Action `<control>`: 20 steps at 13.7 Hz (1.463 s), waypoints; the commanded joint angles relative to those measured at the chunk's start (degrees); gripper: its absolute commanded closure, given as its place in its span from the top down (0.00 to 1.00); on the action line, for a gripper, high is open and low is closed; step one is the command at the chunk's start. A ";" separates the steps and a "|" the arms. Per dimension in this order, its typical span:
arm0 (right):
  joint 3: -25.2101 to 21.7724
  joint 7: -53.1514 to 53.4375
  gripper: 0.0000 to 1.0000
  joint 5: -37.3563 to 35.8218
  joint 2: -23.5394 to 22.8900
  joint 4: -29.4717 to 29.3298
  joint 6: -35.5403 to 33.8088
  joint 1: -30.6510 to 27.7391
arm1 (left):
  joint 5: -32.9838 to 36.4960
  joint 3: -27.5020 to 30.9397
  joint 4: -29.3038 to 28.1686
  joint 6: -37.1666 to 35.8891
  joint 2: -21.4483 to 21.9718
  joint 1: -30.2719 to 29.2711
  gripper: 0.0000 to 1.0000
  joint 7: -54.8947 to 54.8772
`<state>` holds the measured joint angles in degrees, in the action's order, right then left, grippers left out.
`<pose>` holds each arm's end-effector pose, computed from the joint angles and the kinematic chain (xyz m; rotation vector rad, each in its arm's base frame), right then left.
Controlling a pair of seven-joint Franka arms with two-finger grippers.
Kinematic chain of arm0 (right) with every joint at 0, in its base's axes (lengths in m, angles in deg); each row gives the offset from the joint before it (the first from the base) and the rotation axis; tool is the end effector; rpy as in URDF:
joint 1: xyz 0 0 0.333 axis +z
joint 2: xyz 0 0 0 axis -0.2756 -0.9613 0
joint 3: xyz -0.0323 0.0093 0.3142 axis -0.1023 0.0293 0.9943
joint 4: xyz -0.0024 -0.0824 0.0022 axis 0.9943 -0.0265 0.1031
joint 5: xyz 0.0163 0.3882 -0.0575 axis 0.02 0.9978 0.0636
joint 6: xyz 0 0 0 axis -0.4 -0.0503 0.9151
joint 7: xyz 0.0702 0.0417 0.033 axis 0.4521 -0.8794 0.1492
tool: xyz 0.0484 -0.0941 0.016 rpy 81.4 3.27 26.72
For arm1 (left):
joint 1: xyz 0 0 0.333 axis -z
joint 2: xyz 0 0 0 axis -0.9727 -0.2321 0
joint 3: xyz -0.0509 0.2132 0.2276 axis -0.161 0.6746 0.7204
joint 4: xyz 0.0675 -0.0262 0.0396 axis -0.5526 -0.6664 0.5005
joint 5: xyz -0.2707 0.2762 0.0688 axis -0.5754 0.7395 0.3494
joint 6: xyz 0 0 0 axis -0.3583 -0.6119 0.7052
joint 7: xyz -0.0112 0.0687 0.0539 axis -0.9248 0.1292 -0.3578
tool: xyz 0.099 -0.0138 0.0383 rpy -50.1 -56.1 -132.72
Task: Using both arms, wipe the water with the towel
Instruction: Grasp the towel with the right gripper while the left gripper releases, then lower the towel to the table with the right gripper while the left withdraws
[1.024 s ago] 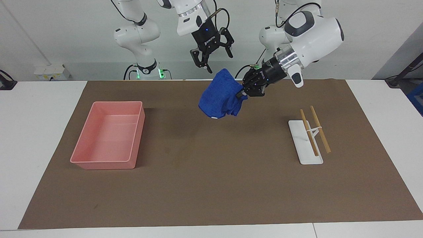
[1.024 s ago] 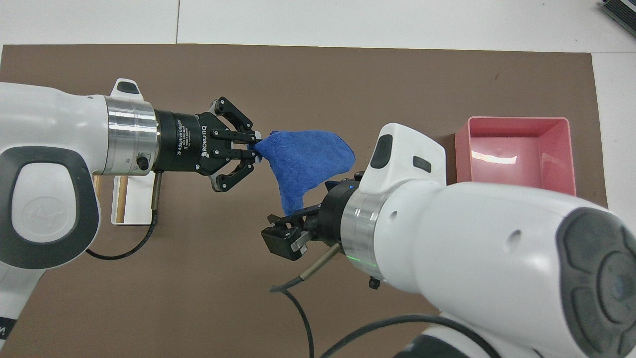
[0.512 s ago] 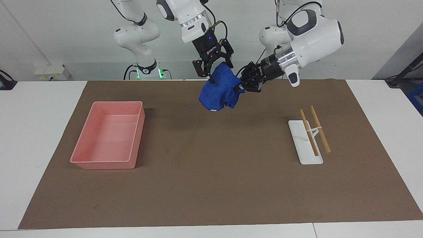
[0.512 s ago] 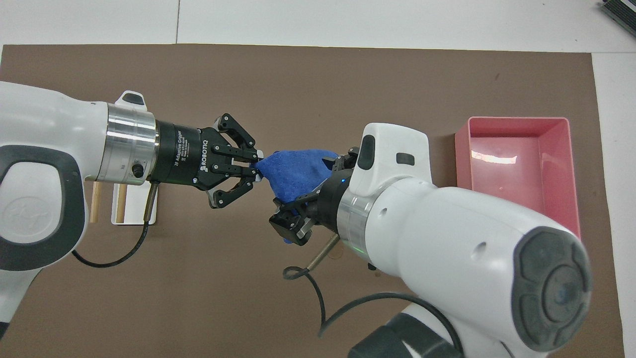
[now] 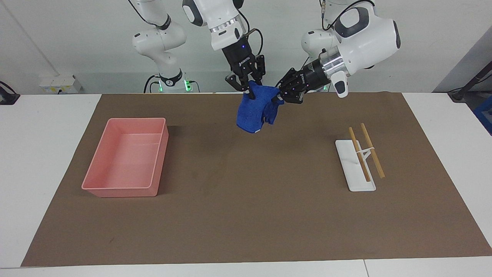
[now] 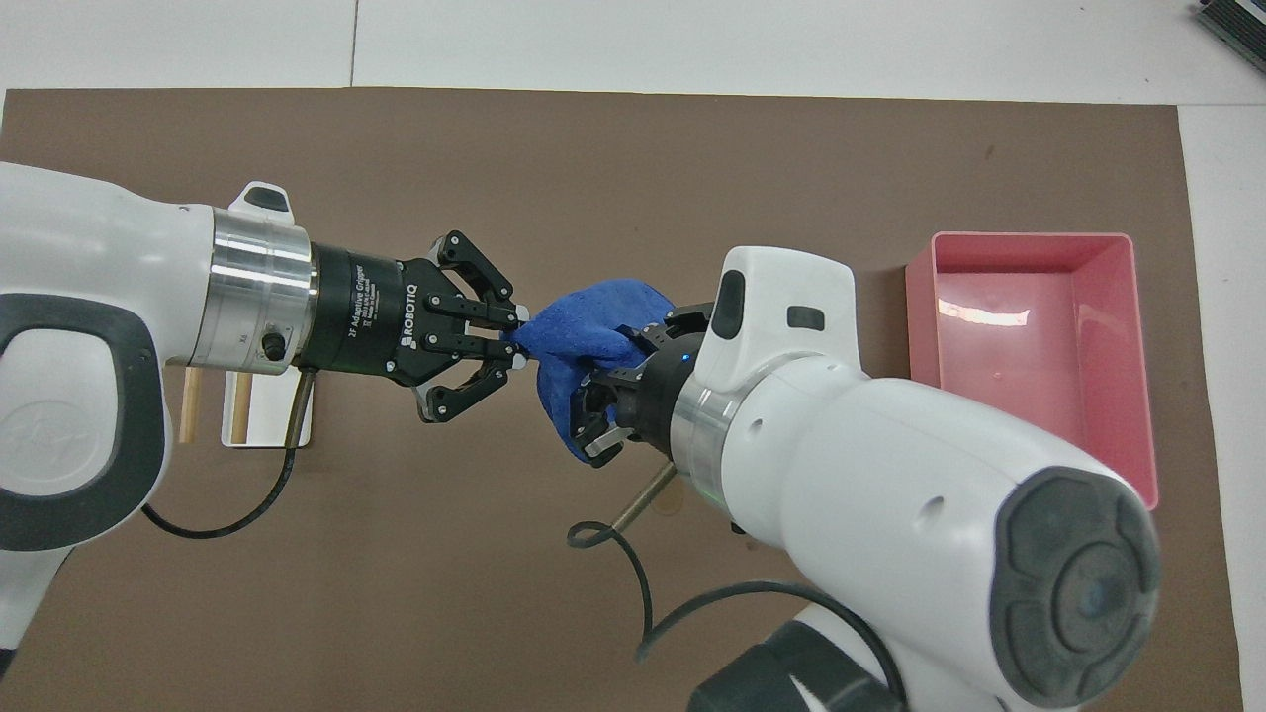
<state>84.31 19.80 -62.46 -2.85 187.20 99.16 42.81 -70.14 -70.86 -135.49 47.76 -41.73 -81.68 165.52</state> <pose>0.4741 0.3467 0.6270 -2.6330 -0.8834 -0.6837 0.5153 -0.2518 0.5923 1.7872 1.6036 -0.8499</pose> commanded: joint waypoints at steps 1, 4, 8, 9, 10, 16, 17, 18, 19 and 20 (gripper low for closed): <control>-0.01 3.13 0.00 -0.55 0.96 1.05 0.19 -0.35 | -0.62 -0.56 -0.13 1.83 0.64 0.18 0.00 0.53; -0.01 3.39 0.00 -0.64 0.87 1.14 0.02 -1.06 | -0.35 -0.47 -0.04 3.07 0.90 0.09 0.00 -0.43; -0.18 5.04 0.00 0.59 1.13 1.32 -4.28 -1.94 | 3.41 -0.56 0.31 5.17 1.95 0.09 1.00 -1.67; -0.27 6.80 0.00 0.68 1.31 1.32 -6.12 -2.02 | 6.38 -0.47 0.92 5.09 2.04 0.09 1.00 -1.93; -0.27 8.73 0.00 0.68 1.66 1.49 -9.09 -1.94 | 11.29 -0.56 2.49 5.17 2.04 0.09 1.00 -2.28; -0.27 10.06 0.00 11.21 8.60 15.45 -17.46 -1.06 | 30.75 3.81 3.12 8.60 1.60 -0.26 1.00 -18.93; -0.18 10.42 0.00 11.75 8.61 16.95 -17.91 -0.88 | 31.89 5.14 3.12 8.95 1.60 -0.26 1.00 -24.03; -0.18 13.03 0.00 16.45 8.87 18.61 -18.78 -0.53 | 32.60 6.20 2.86 9.22 1.60 -0.26 1.00 -29.74; -0.27 14.36 0.00 19.98 9.39 20.20 -19.14 -0.53 | 34.52 7.34 2.86 9.48 1.51 -0.26 1.00 -36.50; -0.18 14.55 0.00 20.88 9.75 22.30 -18.71 -0.10 | 37.24 8.57 2.77 9.48 1.51 -0.26 1.00 -43.52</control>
<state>84.17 32.59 -44.93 4.28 205.06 80.20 42.41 -36.66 -63.57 -132.09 56.08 -40.48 -82.16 131.17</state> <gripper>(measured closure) 0.872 0.000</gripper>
